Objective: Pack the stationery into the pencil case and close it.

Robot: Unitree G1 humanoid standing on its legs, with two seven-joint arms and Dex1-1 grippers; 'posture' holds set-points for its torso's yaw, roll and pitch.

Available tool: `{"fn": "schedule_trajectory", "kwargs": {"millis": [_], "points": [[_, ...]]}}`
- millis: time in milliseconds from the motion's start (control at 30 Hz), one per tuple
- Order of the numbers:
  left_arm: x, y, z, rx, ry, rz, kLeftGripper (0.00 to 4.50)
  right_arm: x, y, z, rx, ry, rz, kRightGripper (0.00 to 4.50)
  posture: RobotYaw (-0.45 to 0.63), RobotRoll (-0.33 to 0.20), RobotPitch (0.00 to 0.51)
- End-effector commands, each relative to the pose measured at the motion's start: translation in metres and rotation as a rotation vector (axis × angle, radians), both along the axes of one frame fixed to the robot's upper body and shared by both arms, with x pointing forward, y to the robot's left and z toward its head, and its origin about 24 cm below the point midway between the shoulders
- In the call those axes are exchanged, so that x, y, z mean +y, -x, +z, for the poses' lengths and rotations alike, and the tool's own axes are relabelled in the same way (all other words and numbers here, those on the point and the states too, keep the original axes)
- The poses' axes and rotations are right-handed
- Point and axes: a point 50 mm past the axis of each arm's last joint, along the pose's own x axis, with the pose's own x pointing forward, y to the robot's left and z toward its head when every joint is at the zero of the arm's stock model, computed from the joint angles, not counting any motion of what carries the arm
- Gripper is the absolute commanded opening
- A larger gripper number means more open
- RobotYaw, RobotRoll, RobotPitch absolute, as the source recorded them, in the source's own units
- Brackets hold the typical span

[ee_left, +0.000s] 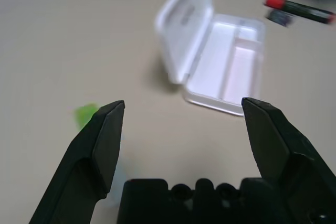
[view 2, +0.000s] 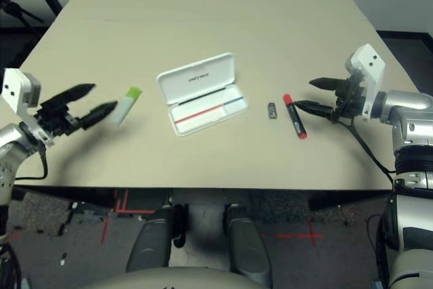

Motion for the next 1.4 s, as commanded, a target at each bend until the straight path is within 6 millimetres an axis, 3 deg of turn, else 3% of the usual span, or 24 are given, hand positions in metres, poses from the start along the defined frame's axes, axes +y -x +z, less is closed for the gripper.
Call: {"fn": "schedule_trajectory", "kwargs": {"millis": [33,600,1400], "points": [[-0.021,0.005,-0.001,0.064,-0.038,-0.117,4.48,0.000,-0.001,-0.003,0.019,0.022,0.006,4.50,0.05,0.000,0.173],[-0.083,-0.011,-0.034,0.165,-0.318,-0.318,4.48,0.006,-0.001,-0.008,0.044,0.036,0.044,4.50,0.03,0.000,0.167],[-0.119,-0.045,-0.041,0.151,-0.448,-0.344,4.48,0.012,0.001,-0.011,0.053,0.043,0.068,4.50,0.01,0.000,0.162]]}}
